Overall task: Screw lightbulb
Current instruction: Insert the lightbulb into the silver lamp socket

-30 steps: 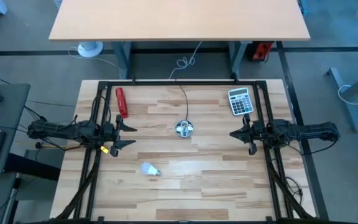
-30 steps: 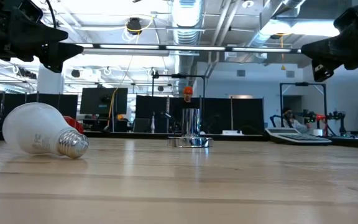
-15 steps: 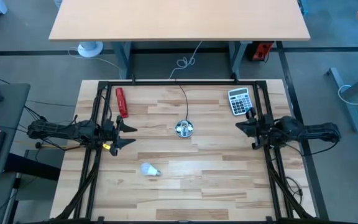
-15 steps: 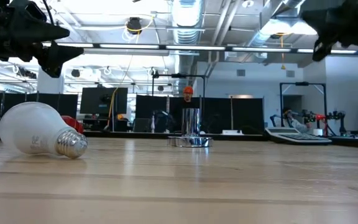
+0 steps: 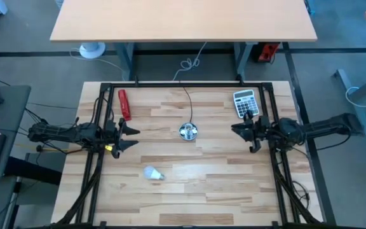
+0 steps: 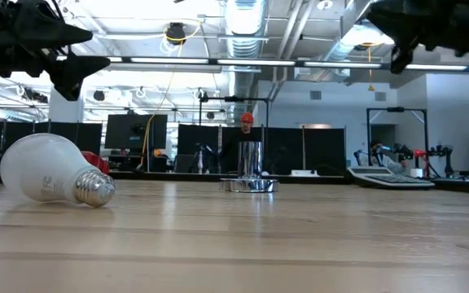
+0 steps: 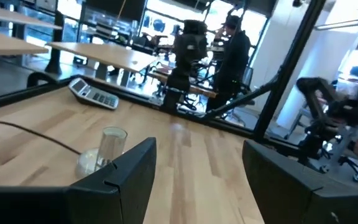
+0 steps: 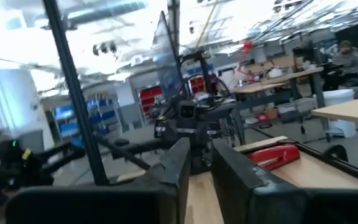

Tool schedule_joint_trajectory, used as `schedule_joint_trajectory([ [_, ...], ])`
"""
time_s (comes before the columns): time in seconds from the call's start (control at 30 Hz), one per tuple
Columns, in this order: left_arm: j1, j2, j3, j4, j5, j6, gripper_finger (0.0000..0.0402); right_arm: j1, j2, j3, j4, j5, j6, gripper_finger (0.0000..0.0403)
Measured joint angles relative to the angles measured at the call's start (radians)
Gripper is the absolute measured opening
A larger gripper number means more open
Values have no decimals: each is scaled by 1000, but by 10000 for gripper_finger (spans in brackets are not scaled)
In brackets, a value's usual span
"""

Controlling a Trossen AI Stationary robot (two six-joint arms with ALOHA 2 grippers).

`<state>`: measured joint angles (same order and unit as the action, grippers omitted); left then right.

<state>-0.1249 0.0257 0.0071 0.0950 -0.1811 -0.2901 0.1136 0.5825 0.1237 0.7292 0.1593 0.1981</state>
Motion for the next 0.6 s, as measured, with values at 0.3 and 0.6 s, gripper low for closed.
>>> schedule_joint_trajectory([
  [0.3, 1, 0, 0, -9, -34, 10, 228, 64, 432, 245, 14, 0, -172, 107],
  [0.6, -14, 76, 31, -97, 49, 4, 228, -32, 771, 486, -57, 49, 19, 107],
])
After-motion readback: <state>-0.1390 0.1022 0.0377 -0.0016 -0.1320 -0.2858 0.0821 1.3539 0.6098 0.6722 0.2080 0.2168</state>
